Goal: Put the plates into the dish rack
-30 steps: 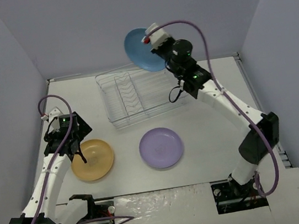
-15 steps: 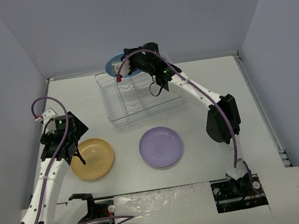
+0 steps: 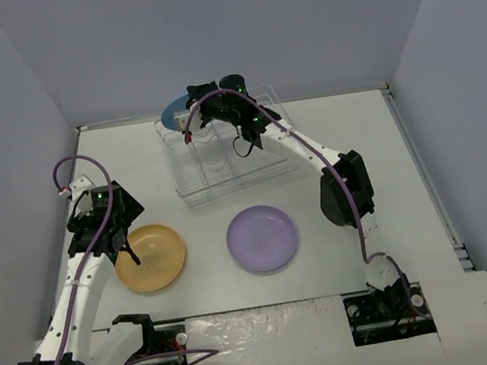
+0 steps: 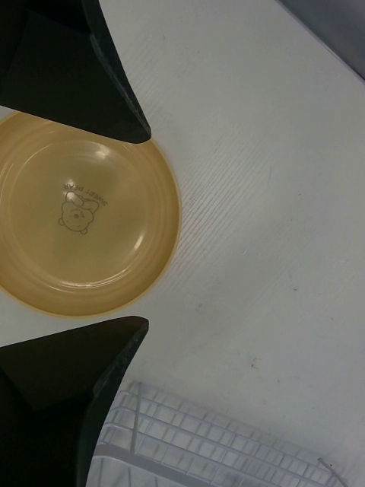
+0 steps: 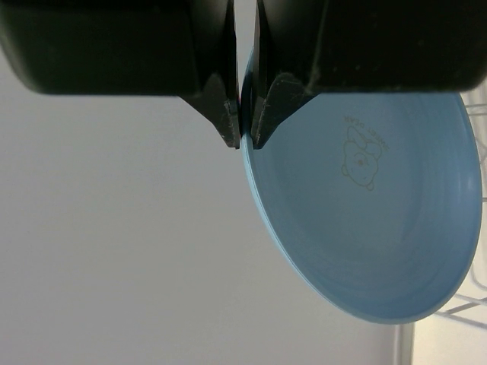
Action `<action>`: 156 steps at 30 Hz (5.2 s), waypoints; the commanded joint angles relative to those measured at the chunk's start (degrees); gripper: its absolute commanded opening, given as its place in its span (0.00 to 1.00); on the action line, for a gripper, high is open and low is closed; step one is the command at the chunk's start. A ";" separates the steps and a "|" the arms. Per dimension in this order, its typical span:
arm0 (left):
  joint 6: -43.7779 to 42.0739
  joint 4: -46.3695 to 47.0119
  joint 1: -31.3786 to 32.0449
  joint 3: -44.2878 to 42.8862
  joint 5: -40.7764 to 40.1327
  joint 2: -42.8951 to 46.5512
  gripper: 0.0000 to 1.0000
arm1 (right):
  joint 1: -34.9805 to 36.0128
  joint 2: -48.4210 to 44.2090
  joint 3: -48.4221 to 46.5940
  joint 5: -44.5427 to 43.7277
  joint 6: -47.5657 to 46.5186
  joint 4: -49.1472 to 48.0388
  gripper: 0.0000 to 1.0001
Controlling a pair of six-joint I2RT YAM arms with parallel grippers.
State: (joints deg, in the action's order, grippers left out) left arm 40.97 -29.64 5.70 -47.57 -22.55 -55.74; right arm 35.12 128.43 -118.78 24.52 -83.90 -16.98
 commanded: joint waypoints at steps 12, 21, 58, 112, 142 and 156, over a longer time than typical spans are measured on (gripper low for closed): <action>0.60 3.09 -0.78 -1.29 -0.83 -0.95 0.97 | 0.65 3.15 -0.47 2.30 3.43 -11.07 0.00; 0.62 1.10 -0.78 -1.82 -0.12 -0.02 0.97 | 1.18 3.92 1.80 1.64 8.73 -12.89 0.17; 0.52 -5.96 -0.61 -2.35 9.71 11.27 0.97 | 3.11 -68.00 64.65 -52.37 105.84 -4.07 1.00; -1.68 -0.88 -0.76 0.39 7.15 9.77 0.97 | 4.04 -76.53 82.57 -43.10 118.51 31.19 0.00; -1.60 -0.66 -0.90 -2.00 2.18 5.14 0.97 | 1.26 -35.45 34.21 -13.28 1.02 -12.27 0.00; -1.50 -1.39 -0.96 -2.70 0.92 2.65 0.97 | 1.79 -15.72 11.79 -1.66 -13.04 -4.10 0.00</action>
State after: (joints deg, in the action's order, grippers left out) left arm 39.62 -31.90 5.17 -46.59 -19.88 -52.39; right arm 36.69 111.27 -102.12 18.89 -90.48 -17.78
